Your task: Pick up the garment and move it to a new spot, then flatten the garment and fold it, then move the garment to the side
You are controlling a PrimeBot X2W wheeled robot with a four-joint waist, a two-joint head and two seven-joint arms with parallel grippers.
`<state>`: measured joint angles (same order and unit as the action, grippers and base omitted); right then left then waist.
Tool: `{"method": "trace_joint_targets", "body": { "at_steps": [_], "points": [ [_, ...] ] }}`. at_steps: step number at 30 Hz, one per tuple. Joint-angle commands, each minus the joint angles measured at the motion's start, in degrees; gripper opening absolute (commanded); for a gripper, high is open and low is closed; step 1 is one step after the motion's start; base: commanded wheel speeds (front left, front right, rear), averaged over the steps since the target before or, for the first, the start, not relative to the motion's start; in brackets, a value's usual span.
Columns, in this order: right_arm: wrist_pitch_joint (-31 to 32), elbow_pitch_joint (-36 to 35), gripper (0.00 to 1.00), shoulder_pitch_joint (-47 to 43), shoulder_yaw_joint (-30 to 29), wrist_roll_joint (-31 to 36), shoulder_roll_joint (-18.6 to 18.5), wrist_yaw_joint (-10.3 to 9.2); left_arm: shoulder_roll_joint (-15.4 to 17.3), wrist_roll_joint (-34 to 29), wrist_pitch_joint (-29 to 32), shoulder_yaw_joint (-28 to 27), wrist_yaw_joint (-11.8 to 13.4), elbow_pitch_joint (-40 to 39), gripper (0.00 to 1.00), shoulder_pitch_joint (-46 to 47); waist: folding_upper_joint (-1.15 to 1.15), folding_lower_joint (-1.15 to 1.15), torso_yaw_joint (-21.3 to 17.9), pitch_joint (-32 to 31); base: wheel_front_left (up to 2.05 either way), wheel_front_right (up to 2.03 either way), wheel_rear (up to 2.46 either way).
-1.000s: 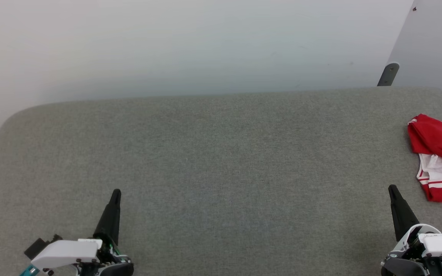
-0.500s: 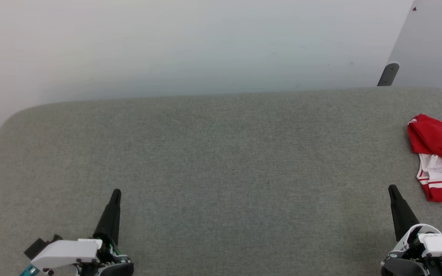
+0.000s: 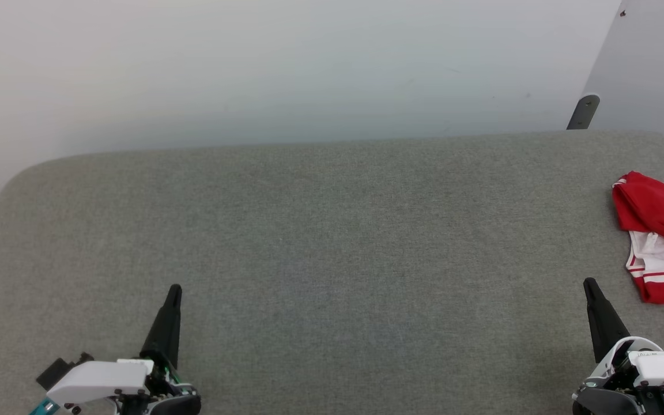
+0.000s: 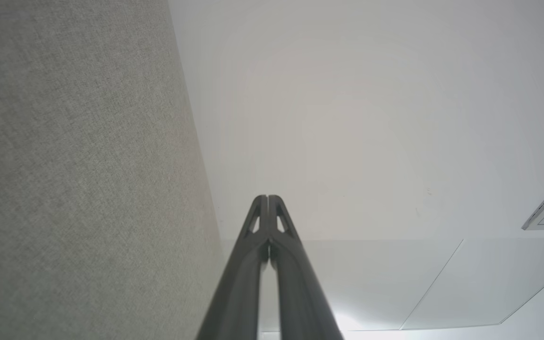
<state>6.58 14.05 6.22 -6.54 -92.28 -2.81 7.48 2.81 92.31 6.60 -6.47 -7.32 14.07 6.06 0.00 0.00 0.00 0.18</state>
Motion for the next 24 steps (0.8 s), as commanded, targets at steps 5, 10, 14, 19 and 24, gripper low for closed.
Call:
{"method": "trace_joint_targets", "body": {
  "at_steps": [5,10,14,19,24],
  "points": [
    [0.1,0.0,0.00,0.2,0.0,-0.3,-0.1,0.02,0.0,0.2,0.1,-0.1,-0.3,0.0,0.00,0.5,0.00,0.00,0.0,0.0,0.00,0.00,0.00],
    [0.1,0.0,0.00,0.2,0.0,-0.3,-0.1,0.02,0.0,0.2,0.1,-0.1,-0.3,0.0,0.00,0.5,0.00,0.00,0.0,0.0,0.00,0.00,0.00],
    [0.1,0.0,0.00,0.2,0.0,-0.3,-0.1,0.02,0.0,0.2,0.1,-0.1,-0.3,0.0,0.00,0.5,0.00,0.00,0.0,0.0,0.00,0.00,0.00],
    [0.1,0.0,0.00,0.2,0.0,-0.3,-0.1,0.02,0.0,0.2,0.1,-0.1,-0.3,0.0,0.00,0.5,0.00,0.00,0.0,0.0,0.00,0.00,0.00],
    [0.1,0.0,0.00,0.2,0.0,-0.3,-0.1,0.02,0.0,0.2,0.1,-0.1,-0.3,0.0,0.00,0.5,0.00,0.00,0.0,0.0,0.00,0.00,0.00]
  ]
}}
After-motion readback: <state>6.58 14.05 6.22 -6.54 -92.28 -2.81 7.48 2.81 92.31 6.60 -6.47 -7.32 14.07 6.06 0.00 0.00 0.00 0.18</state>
